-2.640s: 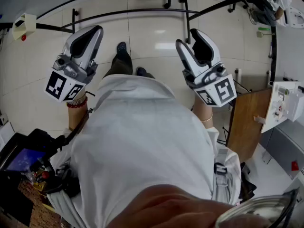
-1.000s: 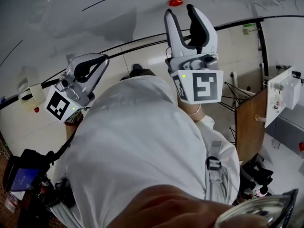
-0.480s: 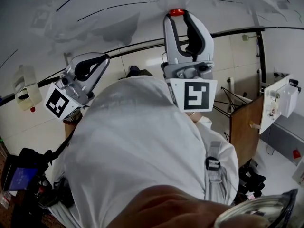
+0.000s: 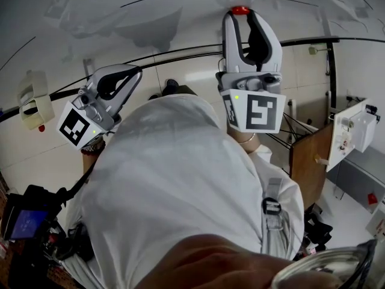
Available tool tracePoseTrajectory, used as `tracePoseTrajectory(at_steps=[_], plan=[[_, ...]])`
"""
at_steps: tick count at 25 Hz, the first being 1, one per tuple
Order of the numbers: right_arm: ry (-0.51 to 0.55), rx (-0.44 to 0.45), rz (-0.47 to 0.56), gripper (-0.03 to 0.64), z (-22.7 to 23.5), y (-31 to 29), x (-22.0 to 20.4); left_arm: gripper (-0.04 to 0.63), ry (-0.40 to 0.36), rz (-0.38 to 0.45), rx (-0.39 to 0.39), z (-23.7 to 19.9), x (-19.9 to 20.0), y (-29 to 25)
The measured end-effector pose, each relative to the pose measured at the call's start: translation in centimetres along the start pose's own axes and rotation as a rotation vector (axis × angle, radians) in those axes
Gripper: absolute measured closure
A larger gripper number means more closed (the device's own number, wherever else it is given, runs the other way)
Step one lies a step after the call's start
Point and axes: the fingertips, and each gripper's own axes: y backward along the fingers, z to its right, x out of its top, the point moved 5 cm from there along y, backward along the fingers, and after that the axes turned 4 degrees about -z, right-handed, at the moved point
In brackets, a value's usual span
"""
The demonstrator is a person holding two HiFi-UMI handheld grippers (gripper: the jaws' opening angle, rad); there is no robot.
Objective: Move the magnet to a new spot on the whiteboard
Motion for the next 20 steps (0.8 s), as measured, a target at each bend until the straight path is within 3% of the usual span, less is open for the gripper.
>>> tracePoseTrajectory(at_steps=[20], plan=[[-0.035, -0.124, -0.019, 0.492, 2.8, 6.3, 0.8, 0.589, -0.014, -0.013, 0.032, -1.3, 1.3, 0.4]])
